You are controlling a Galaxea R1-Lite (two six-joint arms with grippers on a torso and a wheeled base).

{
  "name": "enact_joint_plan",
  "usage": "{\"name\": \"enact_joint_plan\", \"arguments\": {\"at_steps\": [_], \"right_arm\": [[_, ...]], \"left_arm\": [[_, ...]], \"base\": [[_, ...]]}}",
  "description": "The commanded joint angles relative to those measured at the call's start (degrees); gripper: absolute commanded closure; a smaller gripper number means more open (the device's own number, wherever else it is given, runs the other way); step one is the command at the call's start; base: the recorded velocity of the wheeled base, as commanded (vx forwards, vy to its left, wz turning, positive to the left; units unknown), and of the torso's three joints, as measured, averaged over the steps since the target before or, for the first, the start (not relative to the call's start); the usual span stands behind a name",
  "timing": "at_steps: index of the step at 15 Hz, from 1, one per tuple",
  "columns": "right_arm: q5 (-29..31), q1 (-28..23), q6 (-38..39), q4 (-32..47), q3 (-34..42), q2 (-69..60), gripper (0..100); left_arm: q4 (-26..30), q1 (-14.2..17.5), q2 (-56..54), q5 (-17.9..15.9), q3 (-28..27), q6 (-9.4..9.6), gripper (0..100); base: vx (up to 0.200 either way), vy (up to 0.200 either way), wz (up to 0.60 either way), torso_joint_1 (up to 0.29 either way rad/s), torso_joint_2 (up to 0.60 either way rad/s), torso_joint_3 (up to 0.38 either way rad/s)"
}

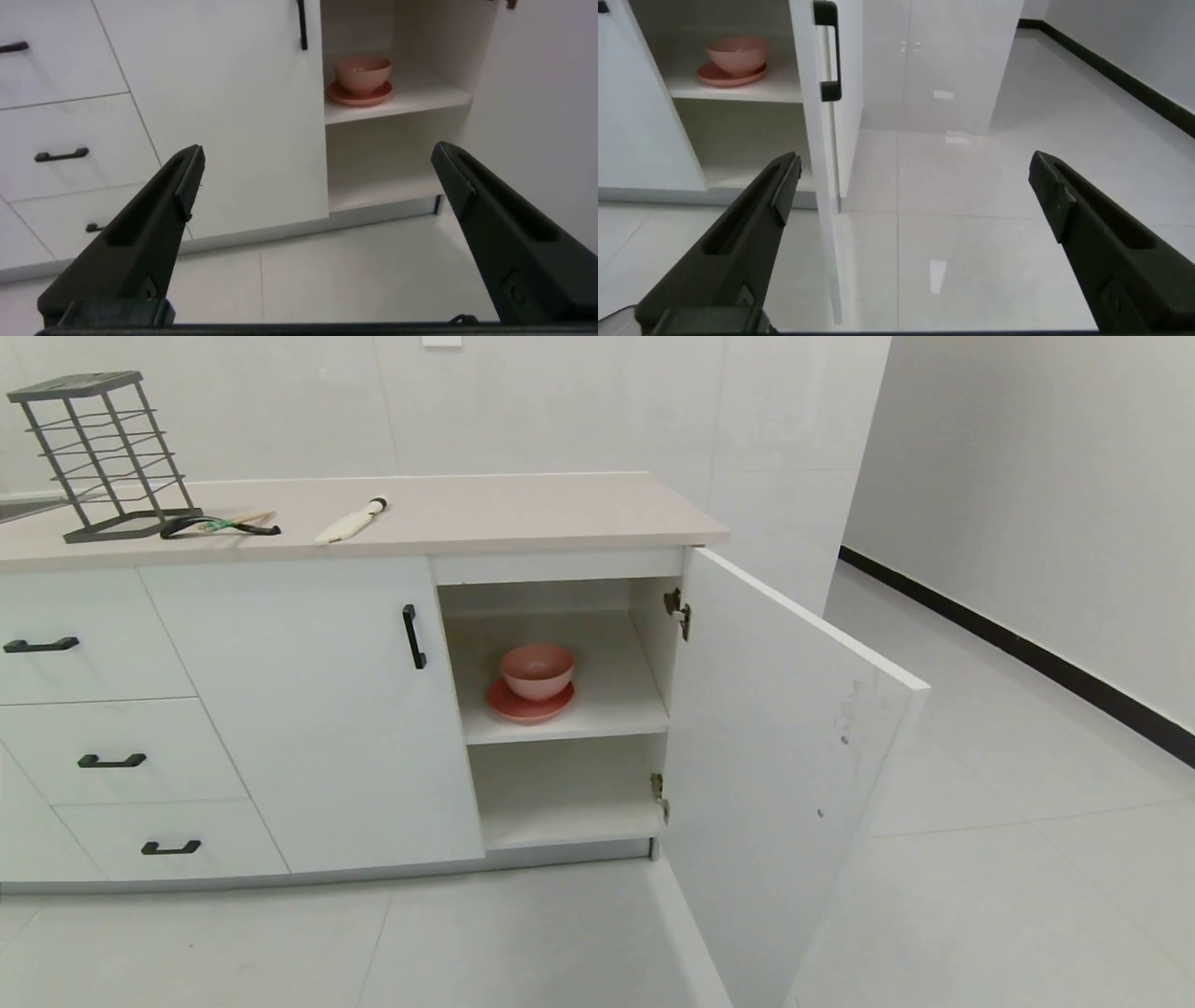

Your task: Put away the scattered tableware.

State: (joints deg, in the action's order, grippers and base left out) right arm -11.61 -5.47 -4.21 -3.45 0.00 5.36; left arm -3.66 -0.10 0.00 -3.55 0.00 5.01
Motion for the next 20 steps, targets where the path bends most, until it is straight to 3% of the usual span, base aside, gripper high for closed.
{"name": "enact_joint_plan", "arguments": {"at_steps": [1, 4, 7, 11, 12, 13, 16, 20], "right_arm": [[0.0, 0.0, 0.0, -0.1, 0.0, 0.1, 0], [-0.1, 0.0, -0.1, 0.0, 0.0, 0.1, 0], [-0.2, 0.0, -0.6, 0.2, 0.0, 0.1, 0], [-1.6, 0.0, -0.5, 0.2, 0.0, 0.1, 0], [-4.6, 0.0, -0.3, -0.3, 0.0, 0.1, 0], [-7.6, 0.0, 0.3, -2.0, -1.3, 0.1, 100], [-12.8, 0.3, 2.3, -3.2, -15.1, 10.2, 100], [-15.0, 2.0, -2.0, -7.3, -17.1, 28.3, 100]], "left_arm": [[0.0, 0.0, 0.1, 0.0, 0.0, -0.09, 0], [0.0, 0.0, 0.1, -0.1, 0.0, 0.35, 0], [0.1, 0.0, 0.1, -0.1, 0.0, 1.32, 0], [0.1, 0.0, 0.1, -0.5, 0.0, 0.44, 0], [0.1, 0.0, 0.1, -0.8, 0.0, 0.44, 0], [0.1, 0.0, 0.1, -1.4, 0.0, 0.44, 0], [0.1, 0.0, 0.1, -2.1, 0.0, 0.44, 0], [0.1, 0.0, 0.1, -2.1, 0.0, 0.88, 0]], "base": [[0.0, 0.0, 0.0, 0.0, 0.0, 0.0], [0.0, 0.0, 0.0, 0.0, 0.0, 0.0], [0.0, -0.2, 0.0, 0.004, 0.0, 0.001], [0.0, -0.1, 0.0, 0.004, 0.0, 0.001], [0.0, 0.0, 0.0, 0.0, 0.0, 0.0], [0.0, 0.0, 0.0, 0.0, 0.0, 0.0], [0.0, 0.0, 0.0, 0.0, 0.0, 0.0], [0.0, 0.0, 0.0, 0.0, 0.0, 0.0]]}}
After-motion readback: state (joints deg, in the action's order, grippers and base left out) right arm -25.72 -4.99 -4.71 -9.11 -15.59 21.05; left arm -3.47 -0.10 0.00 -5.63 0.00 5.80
